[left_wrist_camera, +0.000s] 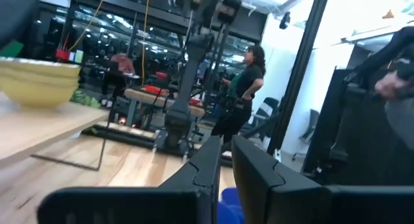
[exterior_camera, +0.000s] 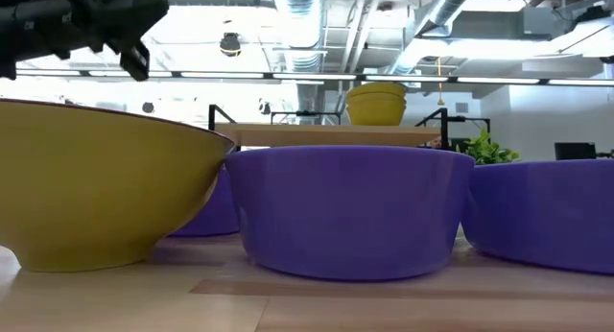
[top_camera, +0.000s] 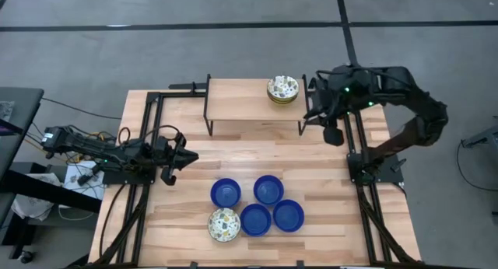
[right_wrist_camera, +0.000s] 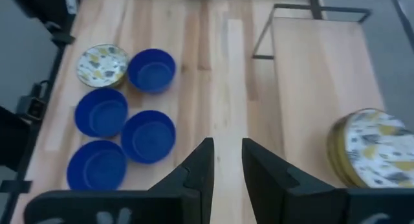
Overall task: Pick & Place Mini bowls
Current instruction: Stack the yellow bowl on top of the yellow bowl on the shelf
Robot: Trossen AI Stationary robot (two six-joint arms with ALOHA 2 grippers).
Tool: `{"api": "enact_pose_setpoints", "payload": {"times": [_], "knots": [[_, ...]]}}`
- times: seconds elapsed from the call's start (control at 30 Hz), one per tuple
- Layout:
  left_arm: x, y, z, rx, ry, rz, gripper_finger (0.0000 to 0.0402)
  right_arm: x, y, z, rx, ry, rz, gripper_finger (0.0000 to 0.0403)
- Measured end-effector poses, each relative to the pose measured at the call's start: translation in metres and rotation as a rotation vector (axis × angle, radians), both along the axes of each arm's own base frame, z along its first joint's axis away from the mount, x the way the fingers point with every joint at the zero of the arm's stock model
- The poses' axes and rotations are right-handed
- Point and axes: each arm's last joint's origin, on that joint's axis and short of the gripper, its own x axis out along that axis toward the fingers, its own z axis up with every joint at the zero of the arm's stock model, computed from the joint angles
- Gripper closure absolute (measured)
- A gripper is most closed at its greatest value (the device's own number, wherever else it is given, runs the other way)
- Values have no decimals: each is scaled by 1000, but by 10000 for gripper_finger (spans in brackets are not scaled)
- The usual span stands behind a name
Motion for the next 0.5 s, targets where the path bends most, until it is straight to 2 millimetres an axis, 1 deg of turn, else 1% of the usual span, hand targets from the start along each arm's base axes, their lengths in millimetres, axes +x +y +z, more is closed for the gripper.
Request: {"api": "enact_pose_setpoints", "payload": {"times": [0.13, 0.23, 0.37, 0.5], "knots": [[5, -2, 16, 9, -11, -25, 362, -8, 2, -30, 38, -29, 13, 333], [15, -4, 29, 28, 7, -22, 362, -15, 2, -55, 65, -73, -20, 333], [37, -8, 42, 40, 66, -26, 362, -28, 3, -81, 99, -151, -64, 333], [63, -15, 51, 54, 135, -84, 362, -42, 4, -100, 139, -223, -99, 333]]}}
